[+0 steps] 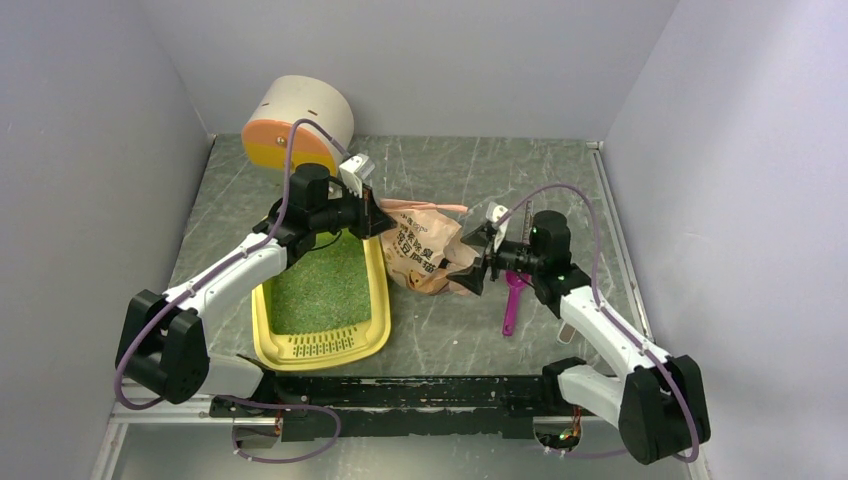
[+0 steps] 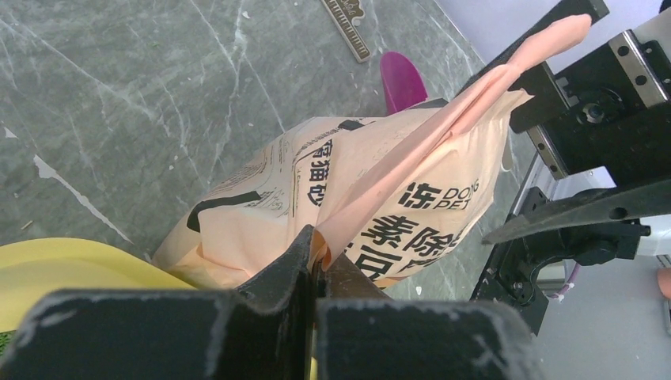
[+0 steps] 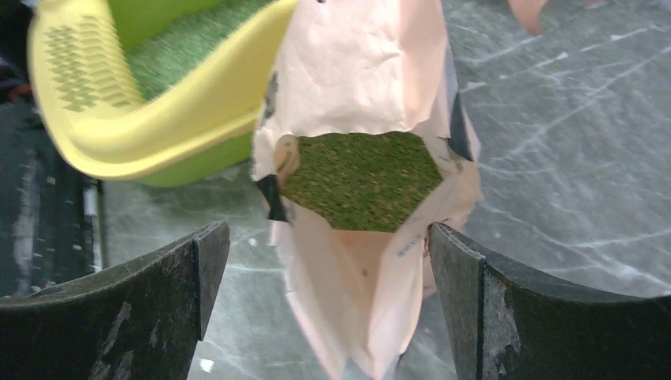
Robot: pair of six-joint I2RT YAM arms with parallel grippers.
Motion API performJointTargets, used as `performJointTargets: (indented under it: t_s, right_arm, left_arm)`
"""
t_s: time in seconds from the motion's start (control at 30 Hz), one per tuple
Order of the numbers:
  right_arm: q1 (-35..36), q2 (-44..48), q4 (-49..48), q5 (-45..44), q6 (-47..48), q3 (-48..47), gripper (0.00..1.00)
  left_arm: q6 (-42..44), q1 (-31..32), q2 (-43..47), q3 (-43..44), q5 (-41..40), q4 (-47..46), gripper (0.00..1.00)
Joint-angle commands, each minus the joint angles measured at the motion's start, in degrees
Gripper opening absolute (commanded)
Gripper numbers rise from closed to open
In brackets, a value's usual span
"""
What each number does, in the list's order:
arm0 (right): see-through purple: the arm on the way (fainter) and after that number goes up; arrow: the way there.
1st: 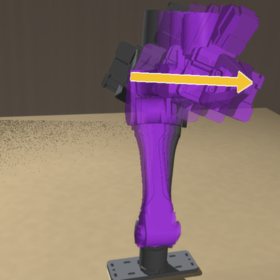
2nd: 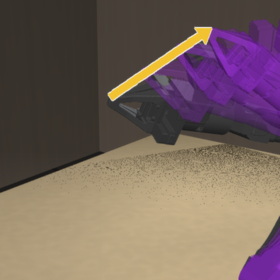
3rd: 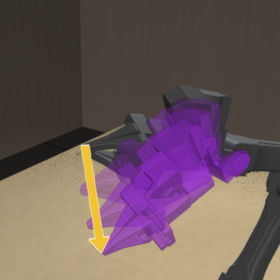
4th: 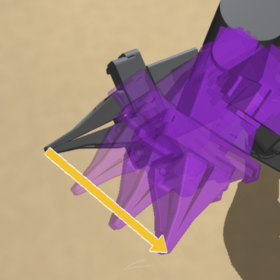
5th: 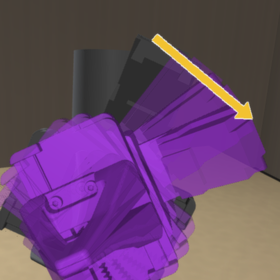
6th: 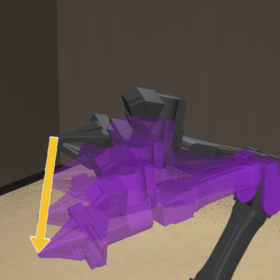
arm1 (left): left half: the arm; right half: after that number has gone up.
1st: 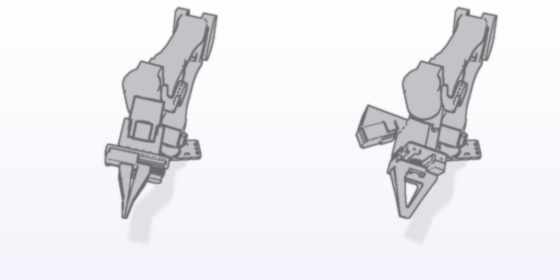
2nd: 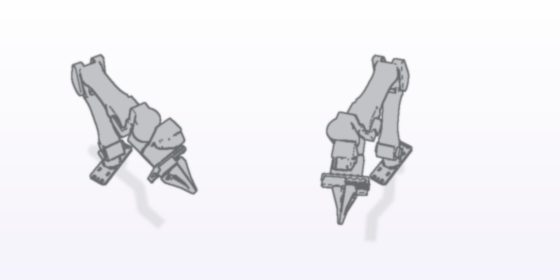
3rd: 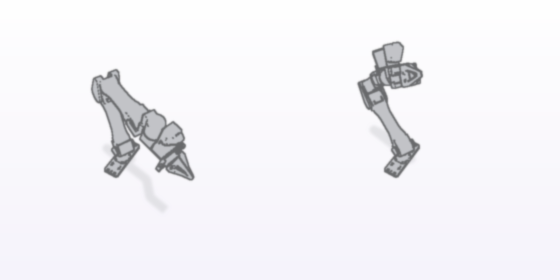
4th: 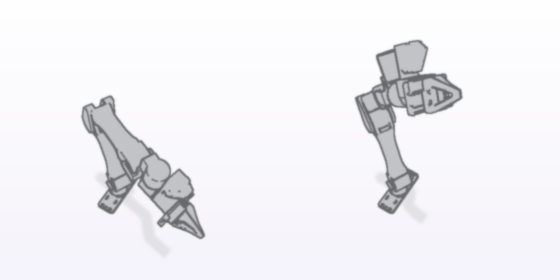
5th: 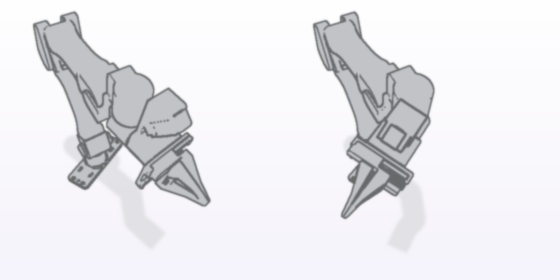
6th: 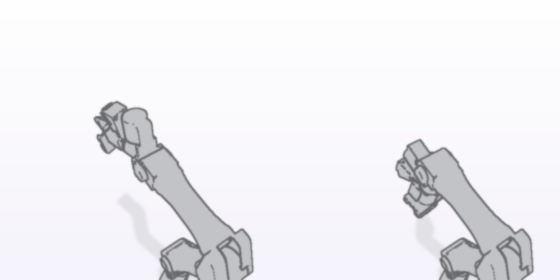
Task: Fill the litter box with clean litter
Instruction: Close the cat litter bag at the center of the board.
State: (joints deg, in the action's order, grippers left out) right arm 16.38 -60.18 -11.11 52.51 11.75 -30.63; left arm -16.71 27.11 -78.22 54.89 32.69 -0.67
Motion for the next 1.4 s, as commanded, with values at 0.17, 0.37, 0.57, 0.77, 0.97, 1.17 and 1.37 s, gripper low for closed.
performJointTargets:
  t_s: [0.17, 0.37, 0.57, 0.77, 0.97, 1.17, 1.37]
  right_arm:
    - [1.05, -9.24, 14.65, -7.82, 16.8, -8.28, 1.0]
    - [3.62, -11.07, 11.72, -5.96, 14.32, -9.89, 0.57]
    - [3.52, -8.49, 8.9, -1.01, 12.09, -10.45, 0.0]
    - [0.07, -12.99, 18.02, 11.45, 13.36, -17.29, 0.0]
    - [-5.87, -16.74, 31.76, 21.43, 18.37, -24.99, 0.0]
    - [-11.51, -24.54, 58.23, 27.78, 38.68, -36.51, 0.0]
    - [-15.01, -35.21, 71.43, 32.5, 48.77, -43.96, 0.0]
  left_arm:
    - [1.26, 0.23, -0.07, 3.53, 0.73, 0.0, 0.05]
    - [0.34, -1.37, -0.62, 3.52, 2.92, -2.24, 0.05]
    - [5.87, -6.78, -4.78, 5.11, 19.52, -3.56, 0.57]
    - [14.08, -7.86, -12.3, 10.14, 32.19, -0.73, 0.73]
    - [5.87, -7.16, -18.05, 11.8, 44.16, -13.03, 0.56]
    - [-2.82, -3.26, -18.6, 13.37, 43.53, -20.13, 0.07]
    - [4.46, -4.84, -15.31, 11.89, 33.09, -0.93, 0.05]
